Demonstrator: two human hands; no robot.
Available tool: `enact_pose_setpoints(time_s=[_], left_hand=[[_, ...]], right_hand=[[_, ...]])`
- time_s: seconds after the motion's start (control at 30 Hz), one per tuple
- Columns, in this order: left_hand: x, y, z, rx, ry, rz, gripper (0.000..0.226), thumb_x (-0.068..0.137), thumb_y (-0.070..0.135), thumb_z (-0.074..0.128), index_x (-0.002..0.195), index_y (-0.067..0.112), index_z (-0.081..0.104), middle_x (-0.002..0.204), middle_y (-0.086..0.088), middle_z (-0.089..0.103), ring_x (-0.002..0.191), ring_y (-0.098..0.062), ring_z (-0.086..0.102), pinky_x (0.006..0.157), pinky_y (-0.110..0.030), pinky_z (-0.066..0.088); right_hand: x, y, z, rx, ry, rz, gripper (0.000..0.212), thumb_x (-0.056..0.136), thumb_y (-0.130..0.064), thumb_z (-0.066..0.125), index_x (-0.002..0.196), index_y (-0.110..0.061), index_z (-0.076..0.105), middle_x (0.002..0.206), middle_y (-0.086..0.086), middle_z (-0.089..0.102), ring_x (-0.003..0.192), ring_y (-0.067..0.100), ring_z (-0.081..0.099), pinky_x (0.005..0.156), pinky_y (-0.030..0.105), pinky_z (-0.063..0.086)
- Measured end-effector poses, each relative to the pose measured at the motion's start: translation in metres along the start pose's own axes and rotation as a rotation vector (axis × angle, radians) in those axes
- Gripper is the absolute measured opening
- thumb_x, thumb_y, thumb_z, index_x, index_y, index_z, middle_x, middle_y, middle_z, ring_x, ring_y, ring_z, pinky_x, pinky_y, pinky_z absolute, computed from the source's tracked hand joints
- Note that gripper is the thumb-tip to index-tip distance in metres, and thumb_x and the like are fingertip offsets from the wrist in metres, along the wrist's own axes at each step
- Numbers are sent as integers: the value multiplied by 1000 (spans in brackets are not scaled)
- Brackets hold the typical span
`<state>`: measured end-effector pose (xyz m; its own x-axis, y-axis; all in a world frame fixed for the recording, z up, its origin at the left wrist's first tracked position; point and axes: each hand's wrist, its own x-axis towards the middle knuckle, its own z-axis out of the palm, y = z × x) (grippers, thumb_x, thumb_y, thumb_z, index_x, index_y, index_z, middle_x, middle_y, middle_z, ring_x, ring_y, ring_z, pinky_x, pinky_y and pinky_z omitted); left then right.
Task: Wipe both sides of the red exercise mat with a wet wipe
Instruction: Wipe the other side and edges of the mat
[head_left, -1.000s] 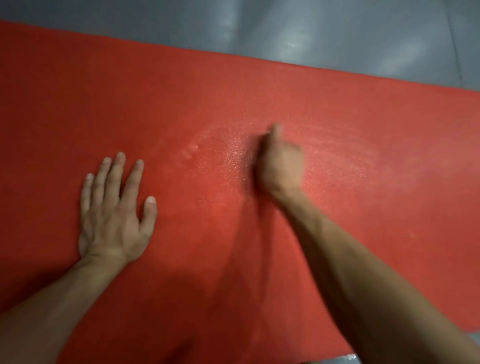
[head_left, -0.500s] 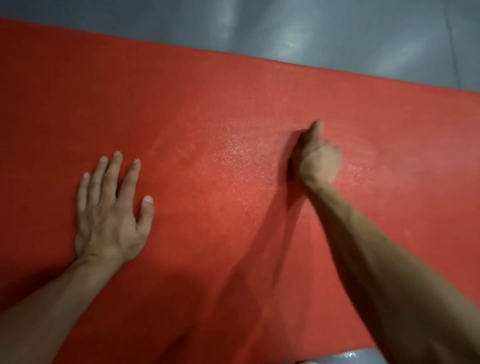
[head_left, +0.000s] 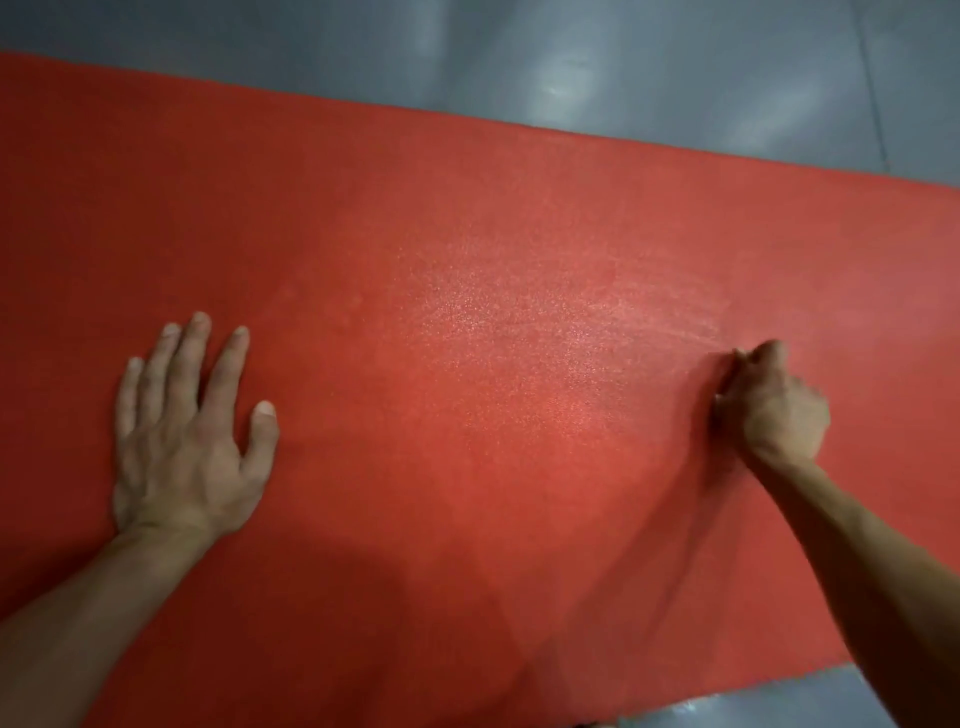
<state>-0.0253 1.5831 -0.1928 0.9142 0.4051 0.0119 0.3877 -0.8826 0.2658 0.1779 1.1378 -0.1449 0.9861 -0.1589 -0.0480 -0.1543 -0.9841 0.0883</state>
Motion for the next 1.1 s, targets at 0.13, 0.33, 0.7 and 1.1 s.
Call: enact_pose_setpoints(time_s=[0.13, 0.33, 0.7, 1.1], left_hand=[[1, 0, 0, 3, 1, 6, 70, 93, 41, 40, 158, 17, 36, 167, -13, 24, 156, -30, 16, 128, -45, 4], [-1, 0, 1, 7, -6, 2, 70, 93, 41, 39, 159, 18, 34, 168, -12, 23, 157, -30, 16, 128, -47, 6], [1, -5, 3, 19, -14, 5, 70, 93, 42, 40, 158, 18, 35, 168, -12, 22, 157, -30, 16, 128, -47, 6], [0, -1, 3, 1, -2, -5, 70, 93, 43, 38, 158, 18, 35, 168, -12, 22, 157, -30, 14, 127, -44, 3]], right_hand=[[-38, -78, 26, 199, 108, -130, 32, 101, -34, 38, 113, -8, 52, 61, 10, 55, 55, 37, 61, 53, 37, 41], [-152, -251, 23, 301, 35, -982, 30, 86, -16, 58, 109, -16, 40, 64, -1, 62, 64, 27, 59, 68, 39, 35], [-33, -44, 12, 175, 45, 19, 19, 103, -26, 42, 106, -8, 47, 75, 28, 64, 72, 49, 64, 62, 43, 38], [-100, -161, 21, 230, -8, -813, 55, 74, -42, 83, 106, -14, 47, 65, 1, 63, 66, 28, 62, 68, 37, 41]])
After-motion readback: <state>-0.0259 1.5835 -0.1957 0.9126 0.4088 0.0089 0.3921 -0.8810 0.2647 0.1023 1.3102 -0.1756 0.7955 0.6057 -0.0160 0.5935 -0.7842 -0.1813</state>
